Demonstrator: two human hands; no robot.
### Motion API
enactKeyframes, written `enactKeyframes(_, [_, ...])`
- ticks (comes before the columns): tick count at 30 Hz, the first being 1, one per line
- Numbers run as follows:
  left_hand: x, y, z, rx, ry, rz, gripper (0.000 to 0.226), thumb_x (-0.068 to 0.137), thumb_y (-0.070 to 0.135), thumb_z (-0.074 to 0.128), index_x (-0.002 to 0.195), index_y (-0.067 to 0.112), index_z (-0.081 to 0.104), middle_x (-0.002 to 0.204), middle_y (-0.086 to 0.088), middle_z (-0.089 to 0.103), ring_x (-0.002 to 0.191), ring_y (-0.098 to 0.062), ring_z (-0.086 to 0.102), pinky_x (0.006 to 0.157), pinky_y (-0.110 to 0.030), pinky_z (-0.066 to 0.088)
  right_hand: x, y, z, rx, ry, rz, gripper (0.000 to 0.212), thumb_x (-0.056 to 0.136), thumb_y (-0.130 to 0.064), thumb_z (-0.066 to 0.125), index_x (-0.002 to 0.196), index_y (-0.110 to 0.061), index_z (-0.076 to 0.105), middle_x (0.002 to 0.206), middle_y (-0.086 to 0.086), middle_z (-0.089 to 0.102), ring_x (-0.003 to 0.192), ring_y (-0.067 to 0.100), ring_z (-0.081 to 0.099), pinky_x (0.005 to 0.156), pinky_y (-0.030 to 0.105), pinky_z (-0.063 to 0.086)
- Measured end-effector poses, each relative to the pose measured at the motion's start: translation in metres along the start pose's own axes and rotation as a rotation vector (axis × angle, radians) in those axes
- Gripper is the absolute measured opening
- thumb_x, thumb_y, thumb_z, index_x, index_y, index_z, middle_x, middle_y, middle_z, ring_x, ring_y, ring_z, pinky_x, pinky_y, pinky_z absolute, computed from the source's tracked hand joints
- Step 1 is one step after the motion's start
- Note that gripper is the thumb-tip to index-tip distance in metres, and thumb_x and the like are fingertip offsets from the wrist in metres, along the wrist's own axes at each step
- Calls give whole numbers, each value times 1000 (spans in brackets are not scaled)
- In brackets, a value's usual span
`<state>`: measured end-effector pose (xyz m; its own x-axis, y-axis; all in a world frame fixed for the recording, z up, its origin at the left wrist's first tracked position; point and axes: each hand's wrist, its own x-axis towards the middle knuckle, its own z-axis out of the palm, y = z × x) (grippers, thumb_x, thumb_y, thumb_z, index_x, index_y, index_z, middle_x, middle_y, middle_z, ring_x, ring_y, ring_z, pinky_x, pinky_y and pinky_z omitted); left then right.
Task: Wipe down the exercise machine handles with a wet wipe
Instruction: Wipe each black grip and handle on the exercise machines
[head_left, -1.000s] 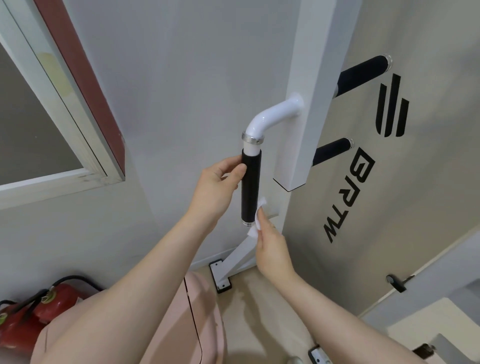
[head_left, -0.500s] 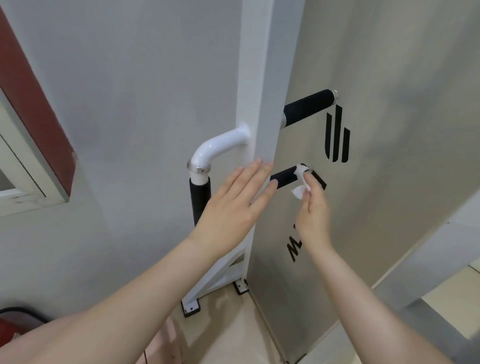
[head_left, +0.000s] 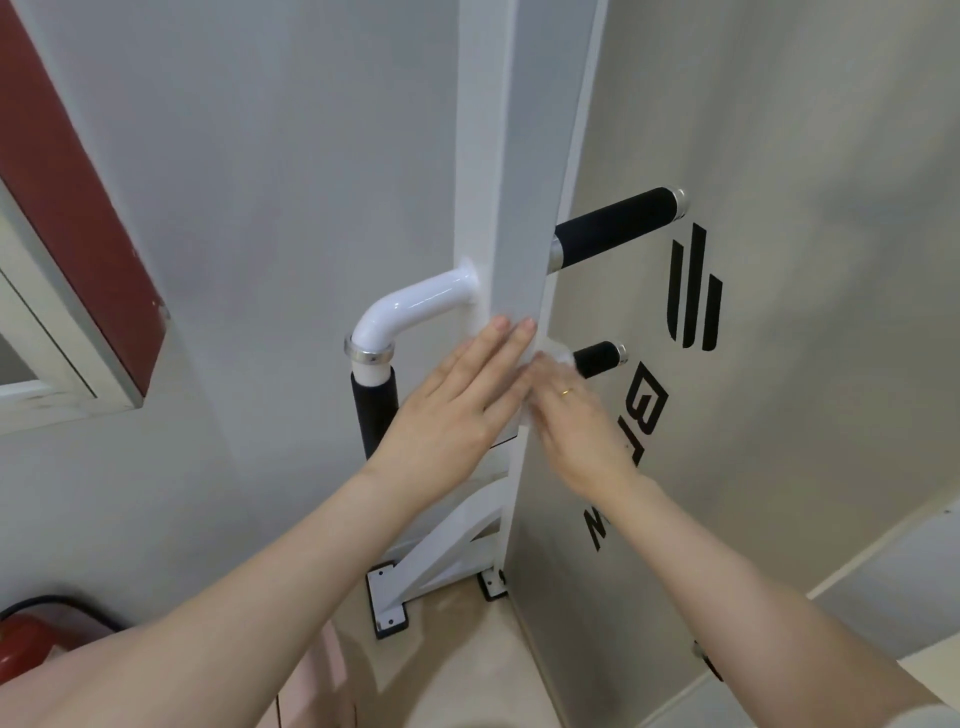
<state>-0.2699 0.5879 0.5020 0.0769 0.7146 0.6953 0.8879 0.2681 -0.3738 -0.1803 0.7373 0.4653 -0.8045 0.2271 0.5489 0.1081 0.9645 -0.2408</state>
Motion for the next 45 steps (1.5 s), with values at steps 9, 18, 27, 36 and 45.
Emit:
enactKeyframes(9, [-1, -10, 16, -9, 62, 41, 44, 84, 4, 59, 127, 8, 52, 148, -15, 25, 143, -33, 10, 114, -36, 15, 17, 20, -4, -67, 133, 59, 24, 86, 0, 44, 104, -2, 60, 100, 16, 64, 99, 37, 56, 80, 39, 47])
enactKeyframes(18, [-4, -7, 18, -69, 60, 22, 45, 87, -6, 39, 128, 8, 50, 148, -15, 22, 145, -28, -2, 112, -39, 20, 13, 31, -2, 74, 263, 216, 29, 89, -3, 35, 105, -3, 59, 103, 15, 62, 104, 33, 52, 88, 42, 45])
enactKeyframes(27, [-3, -3, 20, -108, 66, -14, 54, 77, -11, 50, 127, 7, 51, 148, -15, 22, 145, -26, -8, 110, -41, 21, 26, 53, -10, 66, 159, 266, 28, 89, 4, 45, 109, -6, 62, 104, 11, 62, 104, 30, 52, 86, 34, 43])
enactKeyframes(36, [-6, -4, 18, -95, 68, 1, 52, 81, -9, 43, 130, 9, 47, 147, -14, 24, 145, -27, -5, 111, -41, 23, 20, 37, 6, 100, 192, -78, 29, 89, -7, 37, 103, -3, 61, 99, 10, 65, 94, 24, 53, 104, 32, 26])
enactKeyframes(45, [-3, -8, 21, -63, 26, -17, 48, 88, -2, 28, 128, 8, 53, 146, -15, 25, 145, -27, -7, 109, -41, 25, 2, 19, 32, -14, 266, -180, 37, 88, -1, 38, 121, 1, 56, 127, 17, 58, 122, 30, 49, 107, 40, 29])
